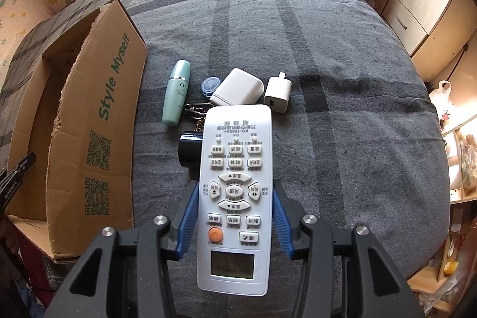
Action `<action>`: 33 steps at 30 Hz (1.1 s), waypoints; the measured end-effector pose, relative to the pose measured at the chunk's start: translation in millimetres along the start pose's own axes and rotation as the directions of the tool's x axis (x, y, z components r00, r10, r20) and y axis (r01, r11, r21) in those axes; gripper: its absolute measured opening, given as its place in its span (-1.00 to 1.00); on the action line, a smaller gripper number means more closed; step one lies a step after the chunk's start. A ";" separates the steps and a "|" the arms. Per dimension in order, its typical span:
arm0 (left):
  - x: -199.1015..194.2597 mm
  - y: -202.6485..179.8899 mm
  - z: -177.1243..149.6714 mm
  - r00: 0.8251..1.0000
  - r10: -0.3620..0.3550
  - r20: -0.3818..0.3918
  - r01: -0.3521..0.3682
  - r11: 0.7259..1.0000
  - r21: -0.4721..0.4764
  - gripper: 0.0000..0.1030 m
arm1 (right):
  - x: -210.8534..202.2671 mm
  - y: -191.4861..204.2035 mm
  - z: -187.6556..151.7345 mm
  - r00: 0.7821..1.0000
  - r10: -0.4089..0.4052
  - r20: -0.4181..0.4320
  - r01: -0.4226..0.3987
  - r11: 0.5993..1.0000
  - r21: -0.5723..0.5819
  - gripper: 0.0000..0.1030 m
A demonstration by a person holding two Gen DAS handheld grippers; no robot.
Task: Organize rigid objects
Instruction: 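Grasp the white remote control with the right gripper and lift it, then carry the remote into the box with the right gripper and release it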
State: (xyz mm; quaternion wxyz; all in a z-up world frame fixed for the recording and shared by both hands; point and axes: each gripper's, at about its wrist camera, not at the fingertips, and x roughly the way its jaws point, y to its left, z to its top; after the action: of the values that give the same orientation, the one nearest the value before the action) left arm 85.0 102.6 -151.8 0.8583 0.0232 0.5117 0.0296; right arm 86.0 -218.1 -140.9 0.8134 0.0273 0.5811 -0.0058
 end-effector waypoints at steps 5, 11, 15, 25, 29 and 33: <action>0.5 0.7 0.0 1.000 -0.002 0.001 0.002 1.000 -0.002 -0.73 | -27.7 22.0 10.7 0.999 0.012 0.033 -0.011 0.999 -0.038 -0.05; 0.8 -0.3 0.1 1.000 0.000 -0.001 0.000 1.000 0.002 -0.73 | -53.7 55.3 25.4 0.996 0.070 0.055 -0.065 0.993 -0.103 -0.05; 1.0 0.1 0.2 1.000 -0.002 0.000 0.002 1.000 -0.002 -0.73 | -63.1 82.3 33.7 0.993 0.101 0.068 -0.090 0.983 -0.158 -0.05; 0.4 1.0 0.0 1.000 -0.003 0.001 0.003 1.000 -0.004 -0.73 | -59.4 151.1 43.9 0.984 0.174 0.046 -0.156 0.950 -0.271 -0.05; 0.6 2.0 0.3 1.000 -0.008 0.001 0.008 1.000 -0.009 -0.73 | -51.1 174.5 45.6 0.981 0.195 0.022 -0.180 0.938 -0.297 -0.05; 0.7 2.9 0.3 1.000 -0.009 0.001 0.009 1.000 -0.009 -0.73 | -37.9 190.0 49.2 0.980 0.199 -0.002 -0.190 0.934 -0.302 -0.05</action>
State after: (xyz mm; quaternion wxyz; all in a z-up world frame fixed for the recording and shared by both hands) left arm 85.4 105.5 -152.0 0.8587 0.0169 0.5114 0.0280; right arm 128.0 -31.7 -82.0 0.8128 -0.0397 0.5579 0.1627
